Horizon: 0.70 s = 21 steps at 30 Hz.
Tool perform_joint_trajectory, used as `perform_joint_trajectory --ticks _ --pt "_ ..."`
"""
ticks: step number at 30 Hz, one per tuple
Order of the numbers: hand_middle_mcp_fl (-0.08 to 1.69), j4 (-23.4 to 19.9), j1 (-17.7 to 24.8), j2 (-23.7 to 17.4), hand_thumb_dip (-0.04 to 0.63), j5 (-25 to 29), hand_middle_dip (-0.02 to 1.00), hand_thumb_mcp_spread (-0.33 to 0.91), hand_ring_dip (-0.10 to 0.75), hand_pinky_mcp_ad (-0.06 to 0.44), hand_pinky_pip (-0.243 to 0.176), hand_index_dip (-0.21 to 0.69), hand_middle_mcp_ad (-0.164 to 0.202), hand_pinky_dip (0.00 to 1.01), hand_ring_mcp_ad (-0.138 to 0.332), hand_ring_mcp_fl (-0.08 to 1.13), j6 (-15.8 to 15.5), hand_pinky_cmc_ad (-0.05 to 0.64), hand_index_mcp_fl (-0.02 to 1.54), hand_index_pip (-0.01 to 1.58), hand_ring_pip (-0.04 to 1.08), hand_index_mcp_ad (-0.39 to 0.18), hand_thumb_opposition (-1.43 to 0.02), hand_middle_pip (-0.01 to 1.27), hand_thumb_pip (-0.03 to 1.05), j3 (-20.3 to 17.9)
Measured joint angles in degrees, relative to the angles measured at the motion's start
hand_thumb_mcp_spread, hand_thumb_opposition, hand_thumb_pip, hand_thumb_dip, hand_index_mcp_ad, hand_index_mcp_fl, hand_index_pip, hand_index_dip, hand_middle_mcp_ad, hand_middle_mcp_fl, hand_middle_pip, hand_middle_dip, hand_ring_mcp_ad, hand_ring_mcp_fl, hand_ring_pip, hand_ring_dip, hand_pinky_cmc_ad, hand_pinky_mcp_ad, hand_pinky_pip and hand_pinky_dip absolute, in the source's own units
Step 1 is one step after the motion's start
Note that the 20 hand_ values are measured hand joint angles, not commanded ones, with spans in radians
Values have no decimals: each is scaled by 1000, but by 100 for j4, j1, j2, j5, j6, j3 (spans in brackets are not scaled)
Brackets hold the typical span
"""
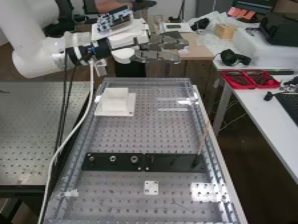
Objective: Grab the paper clip and place it in the clear container
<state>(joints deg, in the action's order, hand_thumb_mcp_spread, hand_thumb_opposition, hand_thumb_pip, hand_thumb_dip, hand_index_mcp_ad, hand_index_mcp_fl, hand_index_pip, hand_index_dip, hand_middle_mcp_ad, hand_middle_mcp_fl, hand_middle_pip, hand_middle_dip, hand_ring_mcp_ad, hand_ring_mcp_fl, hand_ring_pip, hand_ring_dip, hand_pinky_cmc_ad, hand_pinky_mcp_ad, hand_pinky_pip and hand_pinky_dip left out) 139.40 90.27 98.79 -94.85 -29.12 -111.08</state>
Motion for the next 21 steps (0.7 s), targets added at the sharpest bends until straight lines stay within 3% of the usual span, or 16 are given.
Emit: perform_joint_trajectory --ticks 8,13,21 --pt "340 69 879 -58 239 1053 188 532 80 265 37 112 66 188 86 93 -216 346 901 1052 96 -173 -988 126 496 -24" --pt "340 186 1515 137 239 1879 188 538 80 264 37 112 63 192 82 93 -332 346 901 1052 96 -171 -997 126 496 98" --pt "340 392 1712 652 239 2324 188 531 80 265 37 126 65 192 86 93 -317 346 934 1019 94 -166 -1005 126 496 378"
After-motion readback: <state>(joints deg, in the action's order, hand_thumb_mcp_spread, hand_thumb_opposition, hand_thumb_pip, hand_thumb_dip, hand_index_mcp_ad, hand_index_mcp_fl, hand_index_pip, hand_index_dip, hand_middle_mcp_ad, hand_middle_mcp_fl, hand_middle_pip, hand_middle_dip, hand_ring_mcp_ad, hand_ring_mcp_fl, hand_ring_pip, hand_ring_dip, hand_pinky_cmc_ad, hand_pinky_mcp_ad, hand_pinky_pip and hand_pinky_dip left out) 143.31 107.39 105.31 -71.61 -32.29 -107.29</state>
